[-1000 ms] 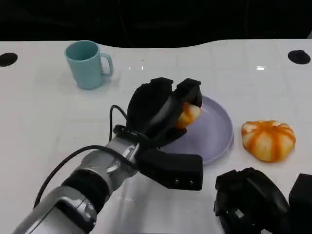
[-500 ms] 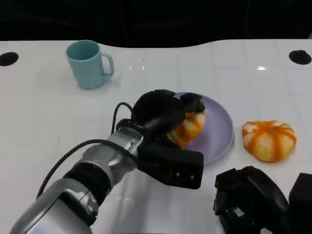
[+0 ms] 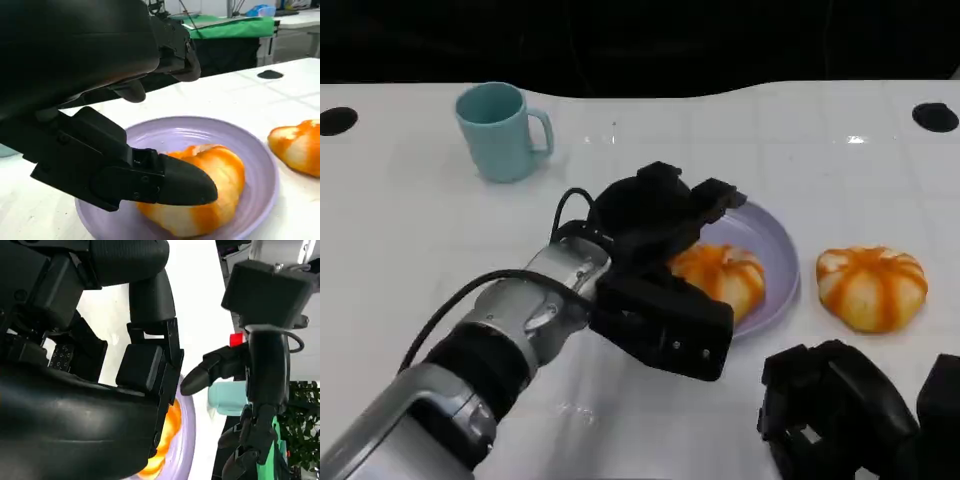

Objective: Grasp the bread from the table and place it into the plate.

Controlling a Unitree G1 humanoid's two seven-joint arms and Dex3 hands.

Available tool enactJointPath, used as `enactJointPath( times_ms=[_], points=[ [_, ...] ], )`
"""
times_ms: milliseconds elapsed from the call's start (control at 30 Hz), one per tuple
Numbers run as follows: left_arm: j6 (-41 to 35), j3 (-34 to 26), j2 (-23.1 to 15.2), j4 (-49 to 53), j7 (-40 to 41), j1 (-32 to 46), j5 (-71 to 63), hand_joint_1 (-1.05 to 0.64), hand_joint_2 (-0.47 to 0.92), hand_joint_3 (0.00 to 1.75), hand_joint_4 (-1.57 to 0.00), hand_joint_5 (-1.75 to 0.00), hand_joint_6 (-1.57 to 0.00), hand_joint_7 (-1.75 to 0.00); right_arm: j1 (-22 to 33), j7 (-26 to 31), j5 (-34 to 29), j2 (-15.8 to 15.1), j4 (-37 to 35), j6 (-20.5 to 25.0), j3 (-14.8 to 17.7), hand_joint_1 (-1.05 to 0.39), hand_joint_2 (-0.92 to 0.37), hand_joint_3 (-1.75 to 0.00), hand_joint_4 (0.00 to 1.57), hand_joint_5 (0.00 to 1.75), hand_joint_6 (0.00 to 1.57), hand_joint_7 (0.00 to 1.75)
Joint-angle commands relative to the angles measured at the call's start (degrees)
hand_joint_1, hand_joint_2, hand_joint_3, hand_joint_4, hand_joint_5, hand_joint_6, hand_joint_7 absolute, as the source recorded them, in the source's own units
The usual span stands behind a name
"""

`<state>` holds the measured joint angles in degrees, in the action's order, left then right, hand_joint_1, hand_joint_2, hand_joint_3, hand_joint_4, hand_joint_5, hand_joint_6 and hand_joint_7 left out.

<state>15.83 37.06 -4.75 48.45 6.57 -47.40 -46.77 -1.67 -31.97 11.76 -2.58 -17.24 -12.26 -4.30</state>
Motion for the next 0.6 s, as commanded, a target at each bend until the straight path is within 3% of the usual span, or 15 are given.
enactJointPath(
  times_ms=[33, 200, 300, 500, 600],
  points=[
    [0.47, -1.50, -3.17, -4.80, -2.17, 2.84, 1.77, -1.05, 0.92, 0.48, 0.00, -0.60, 0.00, -0.30, 0.37, 0.27, 0.10, -0.61, 0.02, -0.35, 0.52, -1.05, -0.10, -1.31, 1.55, 1.32, 1.57, 1.02],
    [2.38, -4.37, -5.86, -10.91, -4.27, 7.20, 5.74, -1.03, 0.92, 0.46, 0.00, -0.70, 0.00, -0.33, 0.57, 0.44, 0.01, -0.64, 0.34, -0.24, 0.44, -1.05, -0.09, -1.33, 1.55, 1.32, 1.57, 1.03],
    [6.75, -7.33, -7.13, -13.53, -4.15, 11.02, 10.45, -0.96, 0.92, 0.37, 0.00, -0.94, -0.06, -0.38, 0.65, 0.78, -0.11, -0.62, 0.61, 0.25, 0.34, -1.05, -0.09, -1.33, 1.55, 1.32, 1.57, 1.04],
    [16.61, -13.45, -7.62, -14.99, -4.96, 17.48, 20.87, -0.81, 0.92, 0.27, -0.22, -1.10, -0.28, -0.45, 0.80, 0.76, 0.04, -0.67, 1.23, 0.91, 0.23, -1.05, -0.07, -1.34, 1.55, 1.32, 1.57, 1.04],
    [20.89, -16.41, -7.31, -15.18, -8.60, 20.94, 28.37, -0.73, 0.92, 0.25, -0.40, -1.16, -0.41, -0.49, 0.78, 1.18, -0.70, -0.79, 1.07, 0.25, 0.11, -1.05, -0.07, -1.35, 1.55, 1.31, 1.57, 1.03]
  ],
)
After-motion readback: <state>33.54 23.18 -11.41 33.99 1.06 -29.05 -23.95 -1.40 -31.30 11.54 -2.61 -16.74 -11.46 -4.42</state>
